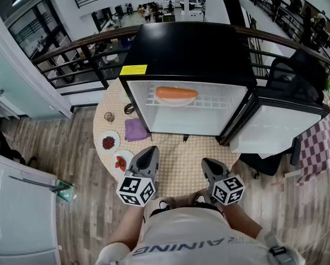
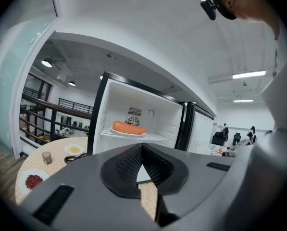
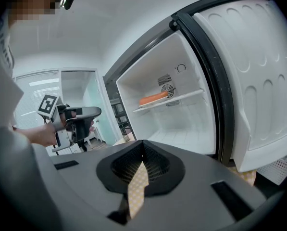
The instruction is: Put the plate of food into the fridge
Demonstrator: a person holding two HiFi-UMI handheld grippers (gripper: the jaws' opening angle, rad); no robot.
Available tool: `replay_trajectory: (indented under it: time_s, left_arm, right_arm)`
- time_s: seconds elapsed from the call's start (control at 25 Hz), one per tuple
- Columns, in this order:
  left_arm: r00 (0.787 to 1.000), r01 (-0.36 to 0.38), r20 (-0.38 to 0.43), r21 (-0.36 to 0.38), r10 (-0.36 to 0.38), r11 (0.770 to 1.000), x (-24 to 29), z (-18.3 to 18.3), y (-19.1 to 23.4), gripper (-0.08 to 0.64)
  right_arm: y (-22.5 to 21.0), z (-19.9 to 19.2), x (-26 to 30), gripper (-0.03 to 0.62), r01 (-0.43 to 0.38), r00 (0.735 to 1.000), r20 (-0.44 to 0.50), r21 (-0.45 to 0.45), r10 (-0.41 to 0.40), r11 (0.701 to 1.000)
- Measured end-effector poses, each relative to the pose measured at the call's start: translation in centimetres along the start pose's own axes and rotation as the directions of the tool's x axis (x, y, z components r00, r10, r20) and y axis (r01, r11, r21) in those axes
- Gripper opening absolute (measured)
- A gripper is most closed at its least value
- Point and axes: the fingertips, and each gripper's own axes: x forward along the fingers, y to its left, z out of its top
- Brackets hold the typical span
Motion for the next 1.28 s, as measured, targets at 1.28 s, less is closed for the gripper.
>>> replay_trajectory:
  time_s: [1.28]
  left_arm:
    - [0.999, -0.047, 0.017, -0.046, 0.048, 0.998, -4.2, -0.5, 1.0, 0.009]
  right_arm:
    - [1.2, 5.3, -1.7, 0.021, 0.009, 0.992, 0.124, -0.064, -0.001, 0.998]
